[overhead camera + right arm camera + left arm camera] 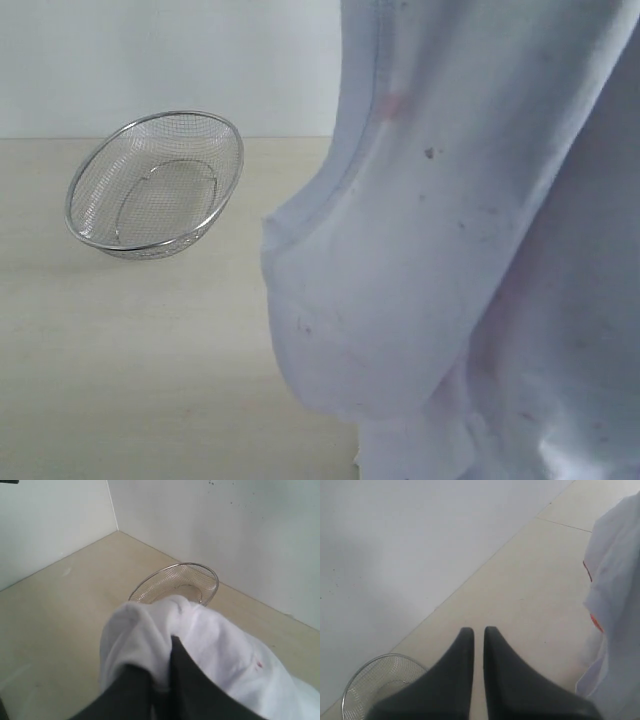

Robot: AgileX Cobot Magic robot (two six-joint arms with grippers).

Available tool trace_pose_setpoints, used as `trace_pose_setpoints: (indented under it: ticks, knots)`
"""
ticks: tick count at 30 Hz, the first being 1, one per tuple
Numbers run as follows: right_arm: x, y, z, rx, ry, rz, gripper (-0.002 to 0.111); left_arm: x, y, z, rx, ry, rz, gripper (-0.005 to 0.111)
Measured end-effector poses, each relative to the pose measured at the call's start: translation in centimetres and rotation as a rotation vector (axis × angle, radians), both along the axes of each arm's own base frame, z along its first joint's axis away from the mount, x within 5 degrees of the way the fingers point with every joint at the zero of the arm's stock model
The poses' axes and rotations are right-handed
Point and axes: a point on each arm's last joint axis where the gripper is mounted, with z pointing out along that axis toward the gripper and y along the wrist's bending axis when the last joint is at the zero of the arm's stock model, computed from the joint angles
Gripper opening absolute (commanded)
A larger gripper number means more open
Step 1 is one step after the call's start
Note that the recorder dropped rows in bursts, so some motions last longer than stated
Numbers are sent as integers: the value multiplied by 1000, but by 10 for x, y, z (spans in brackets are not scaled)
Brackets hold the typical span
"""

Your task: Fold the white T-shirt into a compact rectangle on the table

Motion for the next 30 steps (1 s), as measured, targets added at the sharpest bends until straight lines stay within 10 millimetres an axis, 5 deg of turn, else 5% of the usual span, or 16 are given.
trace_pose_setpoints:
  ticks: [4,8,16,23,26,30]
  knots:
    - [32,-5,-12,35,80,4,0,-2,1,1,-2,-4,0,4]
    - [90,-16,-40,77,192,-41,0,-1,2,1,8,-8,9,4]
    - [201,-39,-129,157,351,-146,0,-1,2,0,2,-1,21,4]
    - [260,-52,-217,214,487,-229,1,17,-5,-10,11,69,29,4]
    - [272,-56,-245,208,522,-258,15,27,-9,-17,24,103,29,4]
    - [281,-61,-262,197,521,-313,63,37,-12,-32,31,136,36,4]
